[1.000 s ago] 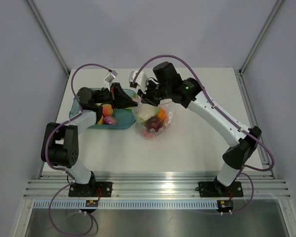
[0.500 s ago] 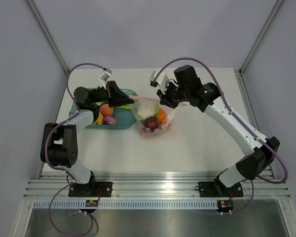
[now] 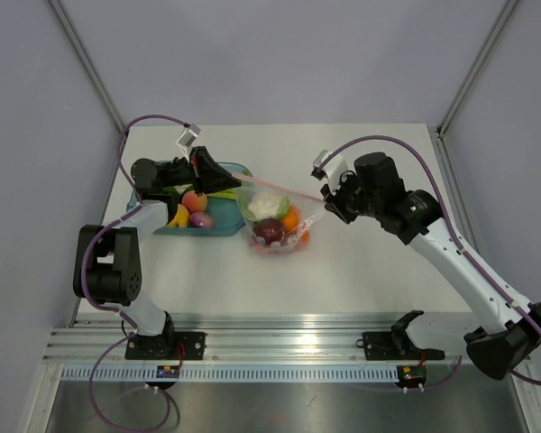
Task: Place the food in the zip-top bag and seal the zipper
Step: Zip the fake vegetable in the zipper food storage bag.
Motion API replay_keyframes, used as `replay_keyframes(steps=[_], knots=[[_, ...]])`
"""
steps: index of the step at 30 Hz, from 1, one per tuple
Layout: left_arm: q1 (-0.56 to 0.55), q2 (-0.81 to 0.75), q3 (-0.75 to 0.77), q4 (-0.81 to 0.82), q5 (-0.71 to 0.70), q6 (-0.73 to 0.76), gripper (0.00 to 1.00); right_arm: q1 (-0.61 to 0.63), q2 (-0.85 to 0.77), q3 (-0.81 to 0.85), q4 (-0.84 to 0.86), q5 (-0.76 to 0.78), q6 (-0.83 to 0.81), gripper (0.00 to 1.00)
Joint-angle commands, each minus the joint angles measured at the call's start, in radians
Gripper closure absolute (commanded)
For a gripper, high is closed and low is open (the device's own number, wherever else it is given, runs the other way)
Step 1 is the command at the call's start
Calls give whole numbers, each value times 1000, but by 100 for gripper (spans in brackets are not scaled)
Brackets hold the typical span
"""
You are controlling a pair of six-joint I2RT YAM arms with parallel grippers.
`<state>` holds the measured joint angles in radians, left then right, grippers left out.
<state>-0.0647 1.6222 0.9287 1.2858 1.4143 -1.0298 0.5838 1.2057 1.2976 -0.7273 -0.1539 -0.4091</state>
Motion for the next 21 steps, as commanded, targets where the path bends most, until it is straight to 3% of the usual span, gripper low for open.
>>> replay_keyframes(steps=[1, 8, 17, 21], knots=[[28, -22, 24, 379, -25, -4, 100, -21, -58, -59, -31, 111, 36, 100], [28, -31, 19, 377, -23, -9, 100, -22, -141, -127, -34, 148, 59, 100], [13, -38, 33, 379, -31, -32, 100, -22, -150, -100, 14, 178, 81, 100], [-79, -3, 120, 377, -28, -67, 100, -21, -130, -67, 138, 276, 72, 100]])
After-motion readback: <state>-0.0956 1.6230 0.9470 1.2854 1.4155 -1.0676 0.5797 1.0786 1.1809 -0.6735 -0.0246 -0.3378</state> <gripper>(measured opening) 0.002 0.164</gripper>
